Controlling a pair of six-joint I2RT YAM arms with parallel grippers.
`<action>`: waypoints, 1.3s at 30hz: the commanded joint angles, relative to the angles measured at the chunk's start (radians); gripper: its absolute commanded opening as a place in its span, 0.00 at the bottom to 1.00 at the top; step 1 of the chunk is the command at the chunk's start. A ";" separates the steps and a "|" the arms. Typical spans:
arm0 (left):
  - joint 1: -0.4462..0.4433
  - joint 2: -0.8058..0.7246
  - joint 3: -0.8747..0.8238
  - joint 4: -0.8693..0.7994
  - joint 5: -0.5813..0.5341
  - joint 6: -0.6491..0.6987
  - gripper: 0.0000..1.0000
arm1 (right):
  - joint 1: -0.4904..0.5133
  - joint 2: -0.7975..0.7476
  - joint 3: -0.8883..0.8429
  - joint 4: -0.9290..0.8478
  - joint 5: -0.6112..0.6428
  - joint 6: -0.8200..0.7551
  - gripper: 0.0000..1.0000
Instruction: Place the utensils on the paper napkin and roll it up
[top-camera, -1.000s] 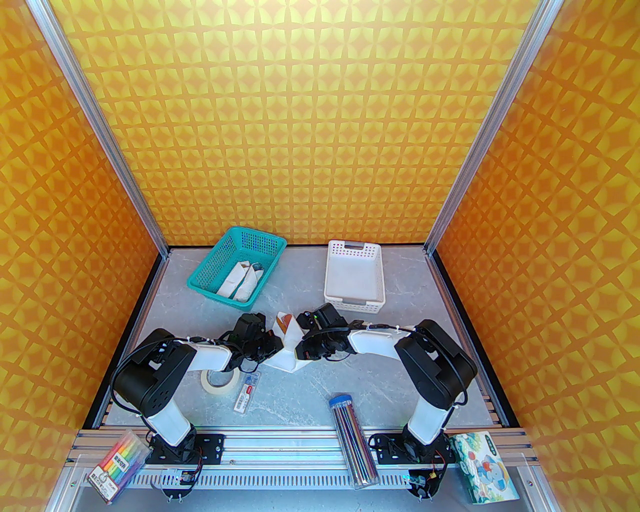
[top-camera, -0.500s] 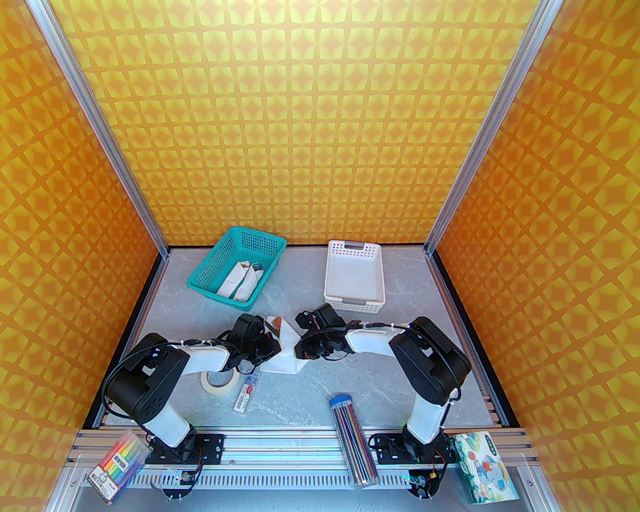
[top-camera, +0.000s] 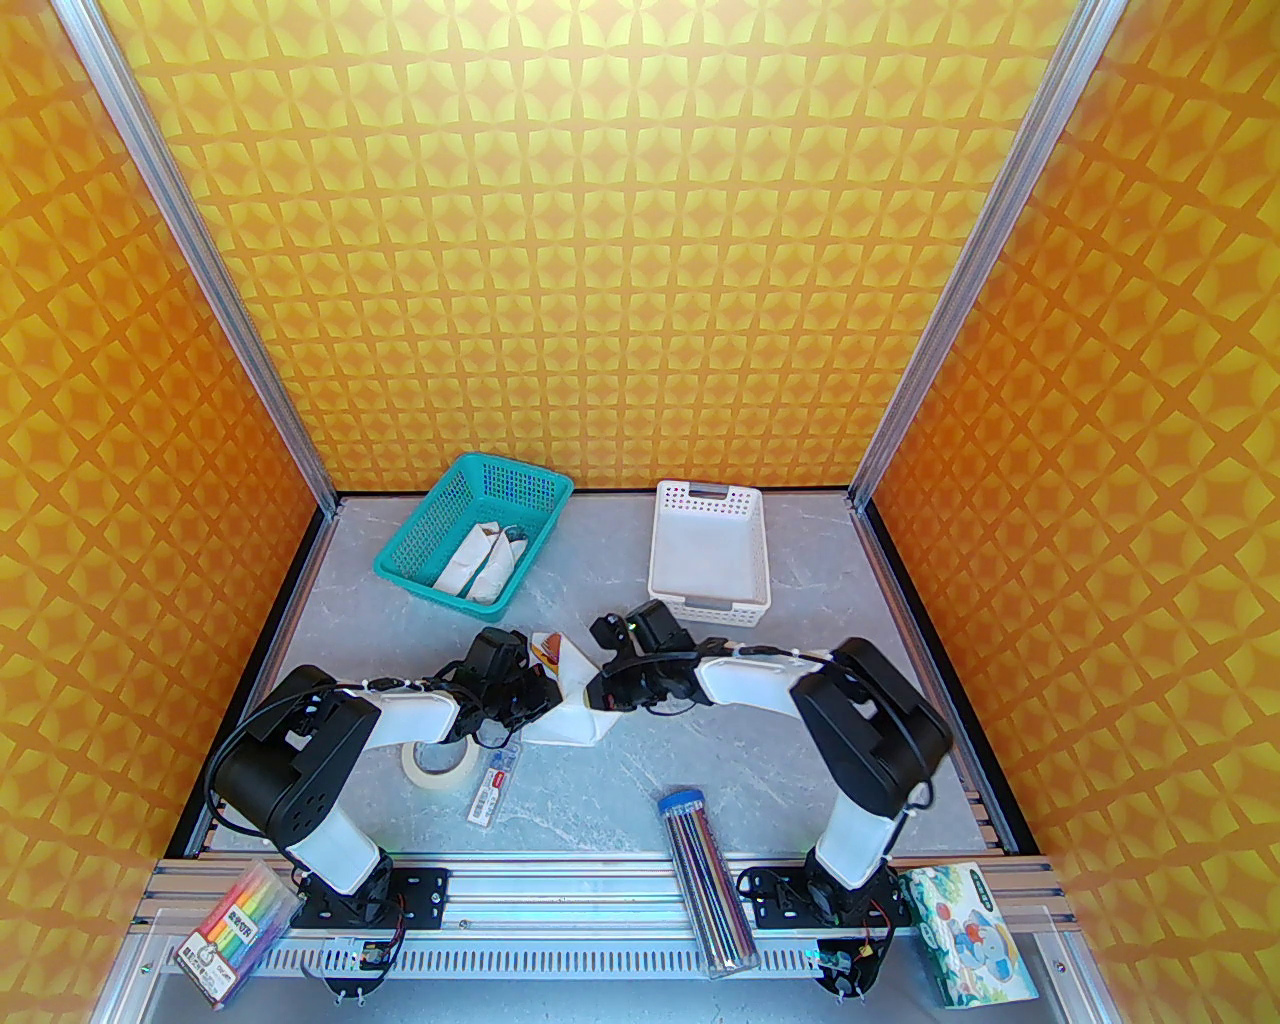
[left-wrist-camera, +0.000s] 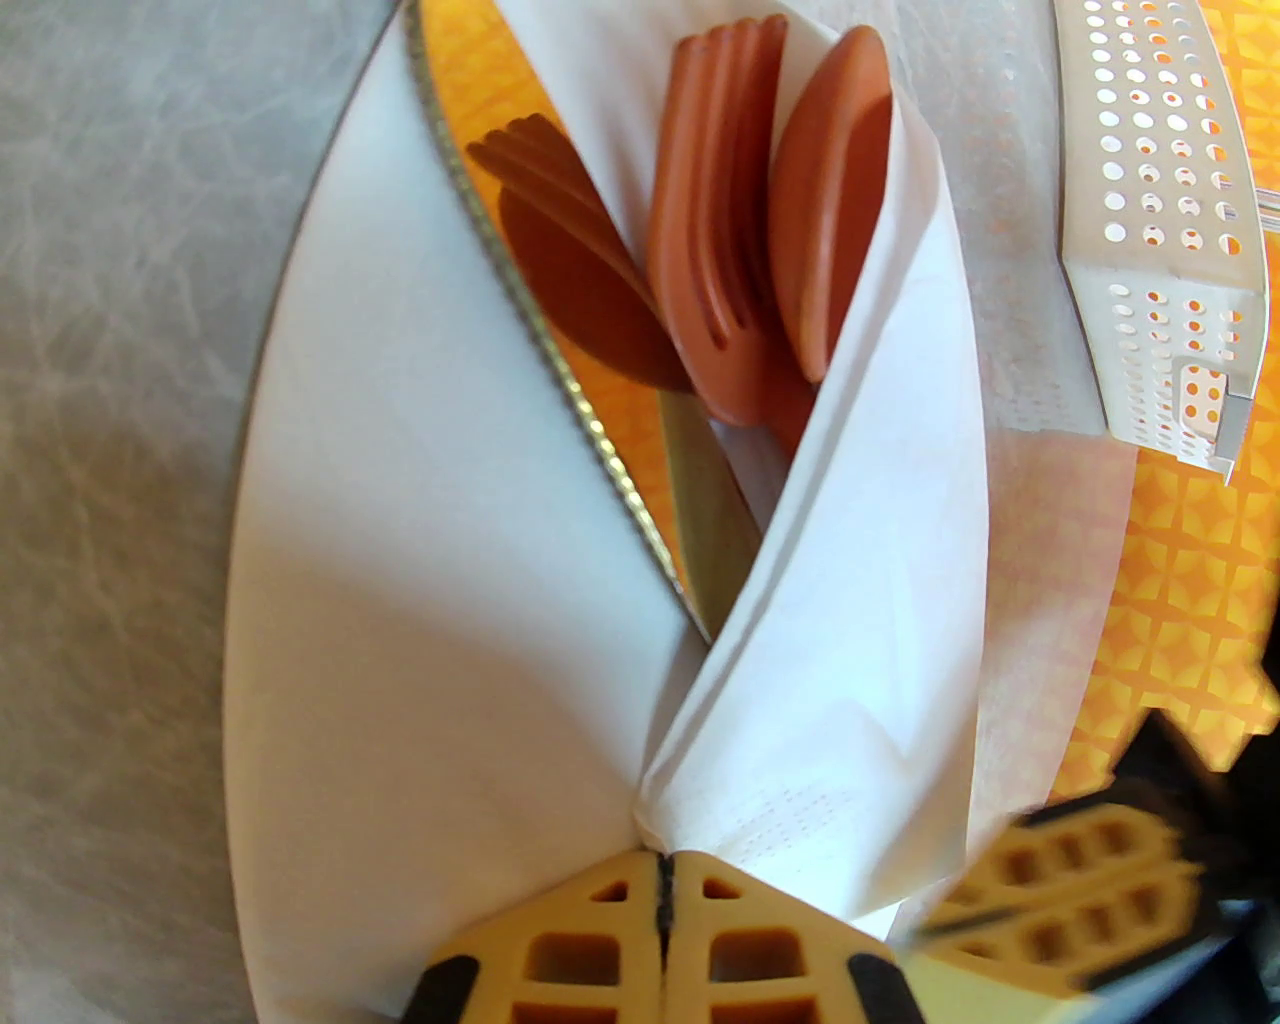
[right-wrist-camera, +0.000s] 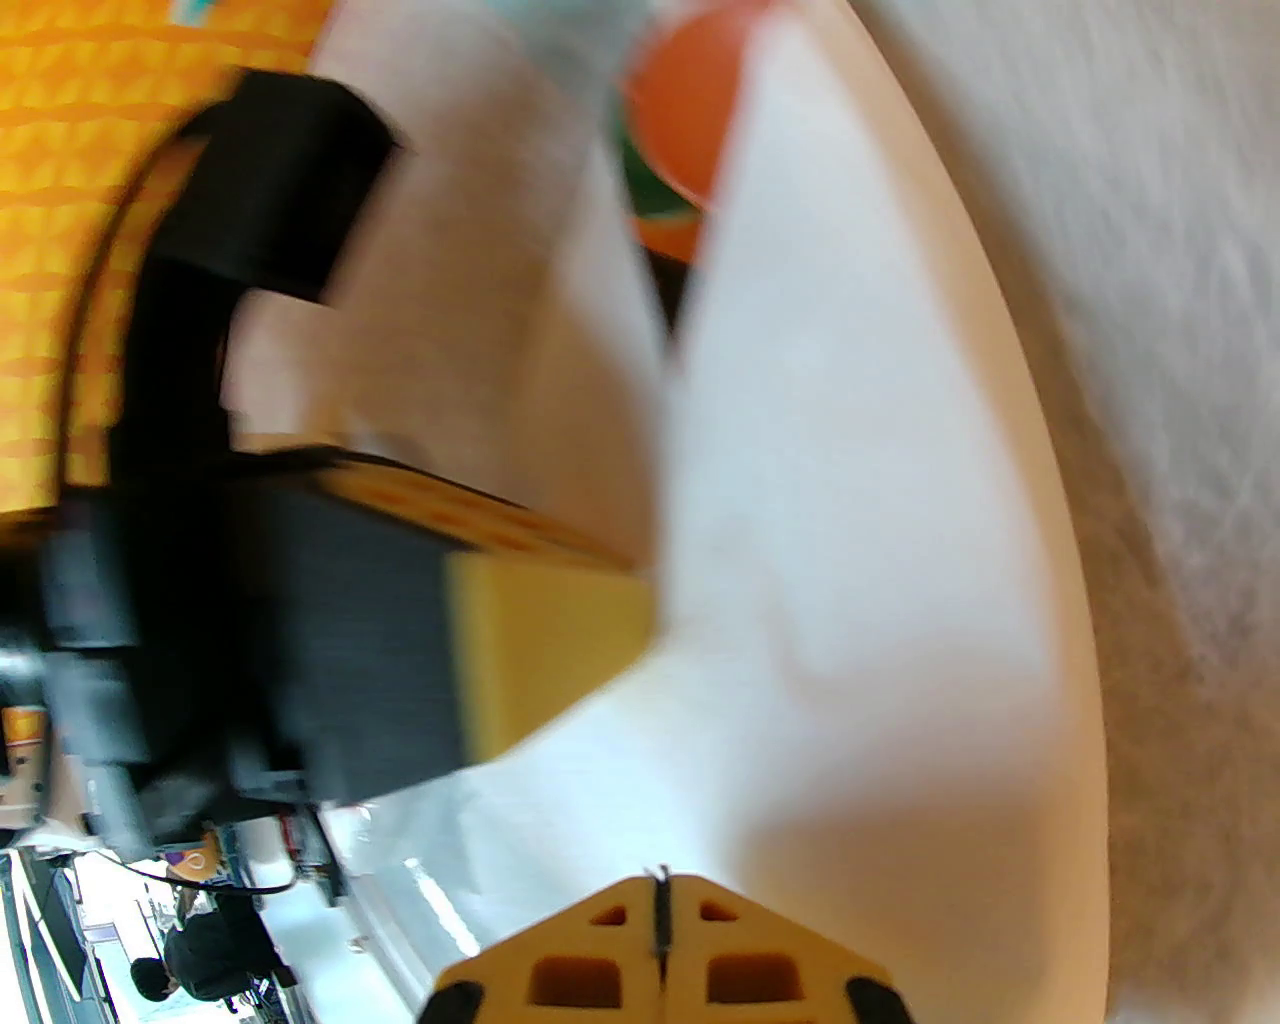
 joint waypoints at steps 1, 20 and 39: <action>0.004 0.035 -0.014 -0.062 -0.056 0.032 0.00 | -0.049 -0.036 -0.030 0.023 -0.030 0.011 0.01; 0.004 0.029 -0.006 -0.079 -0.063 0.044 0.00 | -0.078 0.036 -0.100 0.020 0.046 -0.004 0.00; 0.008 0.041 0.045 -0.142 -0.063 0.090 0.00 | -0.078 -0.081 -0.237 0.088 0.019 0.091 0.00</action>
